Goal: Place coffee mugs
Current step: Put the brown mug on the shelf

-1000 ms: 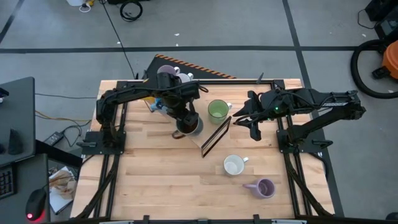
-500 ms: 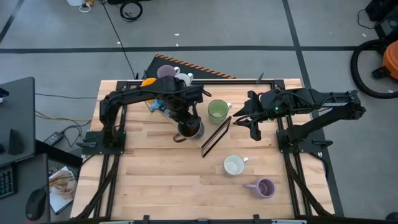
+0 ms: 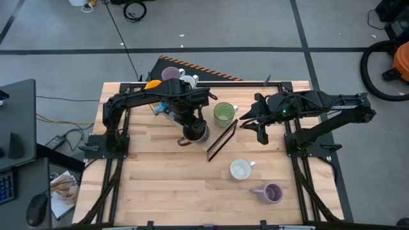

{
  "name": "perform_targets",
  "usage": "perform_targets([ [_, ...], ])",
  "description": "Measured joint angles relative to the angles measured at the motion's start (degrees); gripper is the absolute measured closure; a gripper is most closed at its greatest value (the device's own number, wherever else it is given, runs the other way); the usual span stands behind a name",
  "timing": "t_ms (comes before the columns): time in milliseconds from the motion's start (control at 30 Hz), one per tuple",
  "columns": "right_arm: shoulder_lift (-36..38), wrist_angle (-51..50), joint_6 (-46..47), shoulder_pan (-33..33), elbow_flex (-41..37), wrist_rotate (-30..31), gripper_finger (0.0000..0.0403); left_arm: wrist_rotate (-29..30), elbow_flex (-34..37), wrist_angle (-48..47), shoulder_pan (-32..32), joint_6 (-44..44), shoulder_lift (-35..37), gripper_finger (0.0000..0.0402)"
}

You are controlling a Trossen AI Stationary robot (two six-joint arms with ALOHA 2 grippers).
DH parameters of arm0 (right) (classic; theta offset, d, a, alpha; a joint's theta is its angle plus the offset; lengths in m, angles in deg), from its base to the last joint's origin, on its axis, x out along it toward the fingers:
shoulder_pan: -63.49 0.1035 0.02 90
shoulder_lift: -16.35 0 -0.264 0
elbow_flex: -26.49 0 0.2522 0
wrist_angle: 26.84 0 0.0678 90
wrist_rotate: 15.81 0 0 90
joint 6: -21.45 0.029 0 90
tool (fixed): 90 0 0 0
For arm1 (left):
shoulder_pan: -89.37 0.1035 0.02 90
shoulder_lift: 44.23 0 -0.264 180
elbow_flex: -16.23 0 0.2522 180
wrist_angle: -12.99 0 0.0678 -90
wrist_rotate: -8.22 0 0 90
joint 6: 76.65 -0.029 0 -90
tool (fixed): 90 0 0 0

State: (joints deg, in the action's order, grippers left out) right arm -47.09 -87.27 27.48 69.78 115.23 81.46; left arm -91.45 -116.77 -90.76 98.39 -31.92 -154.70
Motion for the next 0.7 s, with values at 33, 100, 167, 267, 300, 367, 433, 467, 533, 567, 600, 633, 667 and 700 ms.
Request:
perform_targets([
  [33, 0.00, 0.01, 0.00, 0.00, 0.00, 0.00, 0.0249, 0.13, 0.00, 0.00, 0.00, 0.02, 0.00, 0.0356],
  [100, 0.00, 0.01, 0.00, 0.00, 0.00, 0.00, 0.0249, 0.37, 0.00, -0.01, 0.00, 0.02, 0.00, 0.0356],
  [167, 0.00, 0.00, 0.02, 0.00, 0.00, 0.00, 0.0249, 0.38, 0.00, 0.00, 0.02, 0.02, 0.00, 0.0356],
  [267, 0.00, -0.01, 0.02, 0.00, 0.00, 0.02, 0.0249, 0.37, 0.00, 0.00, 0.02, 0.04, 0.00, 0.0356],
  [300, 0.00, -0.01, 0.02, 0.00, 0.00, 0.02, 0.0249, 0.37, 0.00, 0.00, 0.02, 0.04, 0.00, 0.0356],
  [367, 0.00, -0.09, 0.02, 0.00, 0.00, 0.02, 0.0249, 0.39, 0.00, 0.00, 0.02, 0.07, 0.00, 0.0356],
  [433, 0.00, -0.12, 0.23, 0.00, 0.00, 0.02, 0.0249, 0.40, 0.00, 0.00, 0.02, 0.20, 0.00, 0.0356],
  [467, 0.00, -0.13, 0.34, 0.00, 0.00, 0.02, 0.0249, 0.44, 0.00, 0.00, 0.02, 0.37, 0.00, 0.0355],
  [533, 0.00, -0.14, 0.44, 0.00, 0.00, 0.00, 0.0249, 0.47, 0.00, 0.00, 0.02, 0.50, 0.00, 0.0353],
  [567, 0.00, -0.14, 0.44, 0.00, 0.00, -0.02, 0.0249, 0.51, 0.00, 0.01, 0.02, 0.53, 0.00, 0.0351],
  [600, 0.00, -0.14, 0.44, 0.00, 0.00, -0.06, 0.0249, 0.61, 0.00, 0.02, 0.01, 0.56, 0.01, 0.0348],
  [633, 0.00, -0.14, 0.44, 0.00, 0.00, -0.11, 0.0249, 0.65, 0.00, 0.02, 0.00, 0.57, 0.02, 0.0346],
  [667, 0.00, -0.16, 0.44, 0.00, 0.00, -0.19, 0.0249, 0.65, 0.00, 0.02, 0.00, 0.61, 0.02, 0.0344],
  [700, 0.00, -0.16, 0.44, 0.00, 0.00, -0.28, 0.0249, 0.65, 0.00, 0.04, 0.00, 0.61, 0.04, 0.0343],
])
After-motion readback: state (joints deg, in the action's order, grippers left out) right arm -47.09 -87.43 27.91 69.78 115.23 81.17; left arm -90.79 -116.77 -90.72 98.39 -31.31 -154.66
